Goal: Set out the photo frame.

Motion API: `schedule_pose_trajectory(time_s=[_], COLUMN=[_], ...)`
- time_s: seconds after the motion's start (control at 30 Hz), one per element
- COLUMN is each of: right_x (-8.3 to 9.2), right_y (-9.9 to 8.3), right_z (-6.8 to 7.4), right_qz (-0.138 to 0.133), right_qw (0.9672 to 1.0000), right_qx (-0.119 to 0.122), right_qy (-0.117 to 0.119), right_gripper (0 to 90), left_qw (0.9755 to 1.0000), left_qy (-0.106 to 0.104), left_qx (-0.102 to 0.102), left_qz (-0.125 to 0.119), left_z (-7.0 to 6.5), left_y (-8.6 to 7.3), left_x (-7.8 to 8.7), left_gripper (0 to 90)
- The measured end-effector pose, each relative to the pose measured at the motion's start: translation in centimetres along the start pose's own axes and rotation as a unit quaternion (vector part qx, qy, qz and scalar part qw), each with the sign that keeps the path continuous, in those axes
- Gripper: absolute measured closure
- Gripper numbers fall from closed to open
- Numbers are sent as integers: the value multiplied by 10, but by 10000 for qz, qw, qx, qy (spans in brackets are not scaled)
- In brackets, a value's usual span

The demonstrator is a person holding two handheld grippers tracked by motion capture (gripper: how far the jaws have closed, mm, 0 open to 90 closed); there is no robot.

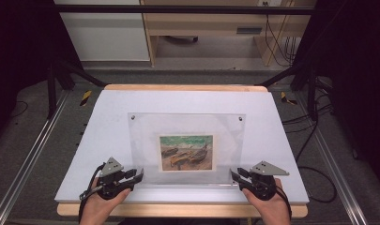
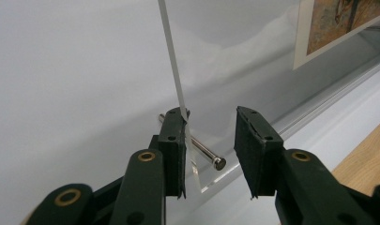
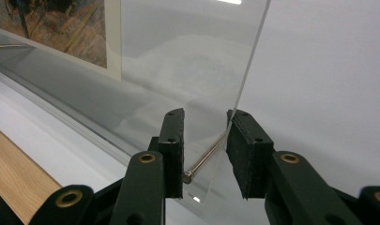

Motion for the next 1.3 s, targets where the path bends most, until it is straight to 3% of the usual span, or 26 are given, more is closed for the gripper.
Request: schedule_pose_trajectory(time_s=[1.3], right_x=[4], right_y=[-9], right_z=[4], right_qz=[102], right_qw=[9999], right_qx=[6], right_qy=[55], right_gripper=[678], left_qw=[9994], left_qy=[-8], left_qx=[-208], left_qz=[281], left_z=[-4], left_y=[-6], left_x=[2], left_gripper=[642])
Point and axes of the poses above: each handheld gripper's, and its own axes: x roughly backward along the jaws, y roughly out of its top, z roughly to its left, the point moved 2 cm from there along -x, roughly forward along the jaws, and after that the axes turned 2 degrees about -z, right-handed, at the moved point
